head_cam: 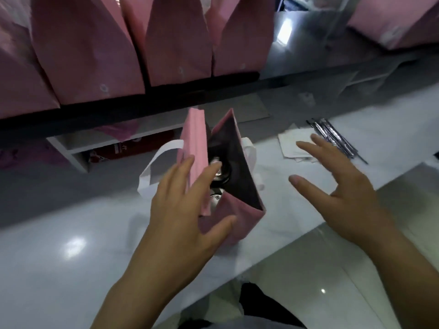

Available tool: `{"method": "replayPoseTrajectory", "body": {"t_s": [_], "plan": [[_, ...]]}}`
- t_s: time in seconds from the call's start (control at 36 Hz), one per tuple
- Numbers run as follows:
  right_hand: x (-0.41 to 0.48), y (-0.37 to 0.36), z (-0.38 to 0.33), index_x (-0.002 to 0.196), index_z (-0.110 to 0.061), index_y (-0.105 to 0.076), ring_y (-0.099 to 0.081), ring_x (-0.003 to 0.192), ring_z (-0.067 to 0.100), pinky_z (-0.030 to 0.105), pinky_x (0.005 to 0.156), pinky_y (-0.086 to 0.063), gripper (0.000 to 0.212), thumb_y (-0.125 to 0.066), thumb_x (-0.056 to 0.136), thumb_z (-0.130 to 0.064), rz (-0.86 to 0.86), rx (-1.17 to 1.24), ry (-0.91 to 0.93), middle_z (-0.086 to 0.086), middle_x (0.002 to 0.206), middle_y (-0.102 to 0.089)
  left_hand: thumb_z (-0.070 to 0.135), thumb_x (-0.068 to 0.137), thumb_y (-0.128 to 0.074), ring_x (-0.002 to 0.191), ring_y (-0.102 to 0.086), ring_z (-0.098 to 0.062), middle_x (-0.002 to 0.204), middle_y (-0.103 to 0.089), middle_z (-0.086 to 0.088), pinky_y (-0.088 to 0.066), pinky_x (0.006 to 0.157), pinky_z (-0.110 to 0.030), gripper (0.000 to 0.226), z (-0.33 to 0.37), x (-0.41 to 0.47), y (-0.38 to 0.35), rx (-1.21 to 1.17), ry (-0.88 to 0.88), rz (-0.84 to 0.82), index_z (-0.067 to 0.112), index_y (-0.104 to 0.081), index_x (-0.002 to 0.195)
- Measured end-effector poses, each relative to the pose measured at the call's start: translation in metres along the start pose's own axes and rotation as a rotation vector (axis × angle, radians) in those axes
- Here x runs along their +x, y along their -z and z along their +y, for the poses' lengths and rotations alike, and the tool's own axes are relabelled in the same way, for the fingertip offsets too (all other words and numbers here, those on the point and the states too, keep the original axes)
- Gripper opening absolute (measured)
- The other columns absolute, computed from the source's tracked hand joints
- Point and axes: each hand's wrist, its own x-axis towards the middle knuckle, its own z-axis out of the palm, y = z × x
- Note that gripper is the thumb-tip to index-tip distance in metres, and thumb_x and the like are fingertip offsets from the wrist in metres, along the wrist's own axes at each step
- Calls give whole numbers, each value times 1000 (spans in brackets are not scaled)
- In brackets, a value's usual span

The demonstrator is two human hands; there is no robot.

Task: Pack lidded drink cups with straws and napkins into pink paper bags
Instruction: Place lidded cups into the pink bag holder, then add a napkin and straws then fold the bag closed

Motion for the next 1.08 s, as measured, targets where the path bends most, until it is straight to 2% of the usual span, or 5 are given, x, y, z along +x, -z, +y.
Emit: {"method": "replayPoseTrajectory", "body": {"t_s": [0.06, 0.22, 0.58, 0.78, 1.08], "plan": [[-18, 3, 15, 145, -42, -42, -21, 142, -7, 23, 108, -27, 65, -60, 83, -51, 88, 54, -82, -23, 158, -25, 65, 81, -60, 149, 11, 0, 160, 6, 29, -9, 119, -38, 79, 17, 6, -9, 16, -69, 47, 60, -15, 146], [-61, -2, 98, 149, -51, -25, 1, 152, 10, 58, 120, -19, 71, -49, 84, -65, 115, 41, -295, -17, 164, -7, 43, 84, -71, 154, 4, -18, 167, 1, 3, -12, 121, -44, 86, 78, 20, -71, 45, -290, 287, 34, -23, 155], [-102, 34, 269, 151, -55, 1, 22, 149, 11, 47, 122, 0, 81, -26, 80, -83, -169, -56, -363, -12, 164, 16, 73, 87, -46, 142, 39, -12, 155, 41, 13, 8, 123, -41, 95, 96, 45, -295, 336, 90, -171, 50, 23, 148], [-69, 76, 332, 151, -54, 0, 17, 151, 13, 46, 121, 0, 75, -41, 90, -68, -258, -31, -306, -9, 165, 13, 70, 87, -51, 152, 16, -24, 165, 16, 2, 1, 123, -42, 97, 97, 88, -338, 328, 326, -295, 37, 9, 155], [19, 100, 403, 154, -45, -13, 4, 152, 16, 45, 121, -6, 72, -46, 92, -62, -336, 31, -356, -8, 166, 5, 49, 89, -64, 136, -42, -25, 153, -42, -3, -36, 111, -38, 73, 101, 236, -341, 177, 436, -152, 27, -33, 152]]}}
